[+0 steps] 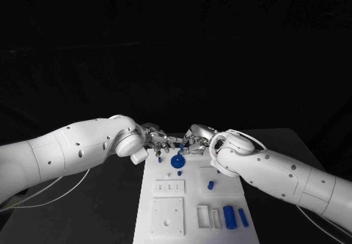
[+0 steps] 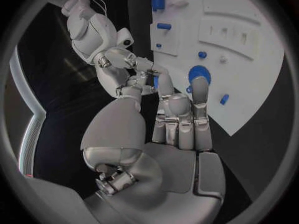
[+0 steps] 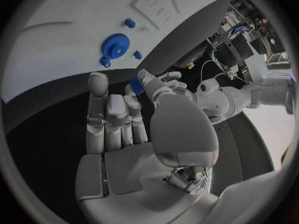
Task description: Assemble the parts on the task board
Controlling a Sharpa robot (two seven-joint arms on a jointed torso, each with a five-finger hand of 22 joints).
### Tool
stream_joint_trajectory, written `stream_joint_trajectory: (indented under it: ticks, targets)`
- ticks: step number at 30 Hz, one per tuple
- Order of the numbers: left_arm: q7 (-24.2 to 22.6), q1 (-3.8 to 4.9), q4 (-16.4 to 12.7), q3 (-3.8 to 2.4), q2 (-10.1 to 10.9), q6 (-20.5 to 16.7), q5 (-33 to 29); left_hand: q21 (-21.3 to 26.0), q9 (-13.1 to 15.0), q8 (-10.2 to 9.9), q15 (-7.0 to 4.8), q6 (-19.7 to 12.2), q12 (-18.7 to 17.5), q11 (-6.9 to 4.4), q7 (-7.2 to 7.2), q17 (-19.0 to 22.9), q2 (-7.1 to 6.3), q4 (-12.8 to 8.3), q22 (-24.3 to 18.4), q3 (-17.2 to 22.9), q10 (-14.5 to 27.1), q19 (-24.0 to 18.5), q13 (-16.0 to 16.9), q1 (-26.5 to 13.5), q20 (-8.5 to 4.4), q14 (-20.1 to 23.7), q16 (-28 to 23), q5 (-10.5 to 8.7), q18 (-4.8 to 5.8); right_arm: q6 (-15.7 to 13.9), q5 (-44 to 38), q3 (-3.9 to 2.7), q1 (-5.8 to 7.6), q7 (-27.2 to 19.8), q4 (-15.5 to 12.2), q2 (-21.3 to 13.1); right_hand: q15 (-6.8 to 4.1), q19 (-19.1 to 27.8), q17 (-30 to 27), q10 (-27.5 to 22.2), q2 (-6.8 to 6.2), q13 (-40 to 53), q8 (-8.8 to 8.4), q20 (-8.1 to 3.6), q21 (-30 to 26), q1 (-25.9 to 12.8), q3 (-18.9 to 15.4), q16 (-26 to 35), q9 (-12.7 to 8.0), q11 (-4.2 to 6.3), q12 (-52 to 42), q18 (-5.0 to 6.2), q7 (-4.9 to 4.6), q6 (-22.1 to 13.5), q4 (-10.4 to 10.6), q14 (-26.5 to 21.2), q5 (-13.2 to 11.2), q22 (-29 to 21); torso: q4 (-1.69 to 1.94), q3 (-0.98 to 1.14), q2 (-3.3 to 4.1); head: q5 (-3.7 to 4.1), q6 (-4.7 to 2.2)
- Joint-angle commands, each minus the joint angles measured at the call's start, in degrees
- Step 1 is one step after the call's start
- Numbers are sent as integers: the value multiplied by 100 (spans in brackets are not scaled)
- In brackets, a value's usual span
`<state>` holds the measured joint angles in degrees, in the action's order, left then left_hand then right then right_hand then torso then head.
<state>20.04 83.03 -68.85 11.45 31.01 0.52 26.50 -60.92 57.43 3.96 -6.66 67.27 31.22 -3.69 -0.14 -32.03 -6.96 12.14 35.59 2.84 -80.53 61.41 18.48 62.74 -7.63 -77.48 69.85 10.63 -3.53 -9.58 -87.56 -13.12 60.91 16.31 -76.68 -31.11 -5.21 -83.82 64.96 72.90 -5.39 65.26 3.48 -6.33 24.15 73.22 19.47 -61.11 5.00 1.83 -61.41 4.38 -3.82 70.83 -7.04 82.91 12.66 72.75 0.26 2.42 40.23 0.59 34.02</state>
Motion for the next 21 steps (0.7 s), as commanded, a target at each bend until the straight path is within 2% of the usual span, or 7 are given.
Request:
stream_joint_trajectory:
  ticks: [1, 4, 11, 21]
  targets:
    - [138, 3, 7, -3, -39, -34, 194, 85, -47, -22, 9, -23, 5, 18, 45, 25, -34, 38, 84, -3, 40, 54, -14, 24, 7, 47, -3, -25, 14, 70, -97, 11, 5, 56, -15, 21, -18, -264, 6, -12, 2, 9, 15, -32, 12, 1, 26, 32, 155, 30, 22, -10, 96, 80, 4, 14, 29, -11, 12, 0, 1, 3, 11]
    - [187, 4, 37, -1, -75, -51, 262, 107, -62, -20, 12, -32, 0, 23, 51, 31, 4, 6, 108, -7, 44, 54, -17, 30, 9, 48, -8, -20, 16, 65, -102, 17, 5, 60, -40, 30, -18, -264, 7, -12, 0, 9, 16, -32, 12, 0, 24, 31, 155, 31, 22, -10, 96, 81, 3, 15, 33, -12, 7, 0, 1, 5, 15]
    - [253, -6, 103, 13, -150, 9, 359, 258, -137, -16, 16, -30, -4, 25, 48, 46, 168, -243, 334, -84, 46, 92, -24, 26, 10, 53, -4, 24, 21, 60, -120, 22, 6, 75, -81, 51, -18, -264, 5, -13, -10, 8, 15, -31, 17, -4, 17, 36, 156, 31, 25, -11, 97, 80, -1, 15, 48, -14, -12, 4, 7, 2, 28]
    - [285, -22, 154, 26, -220, 70, 423, 293, -151, -21, 14, -43, -5, 23, 52, 49, 180, -282, 384, -78, 50, 105, -25, 53, 11, 57, -6, 28, 22, 73, -139, 23, 6, 95, -81, 105, -18, -264, 5, -13, -10, 8, 15, -31, 17, -4, 17, 36, 156, 31, 25, -11, 97, 80, -1, 15, 48, -14, 9, 9, 2, 13, 44]
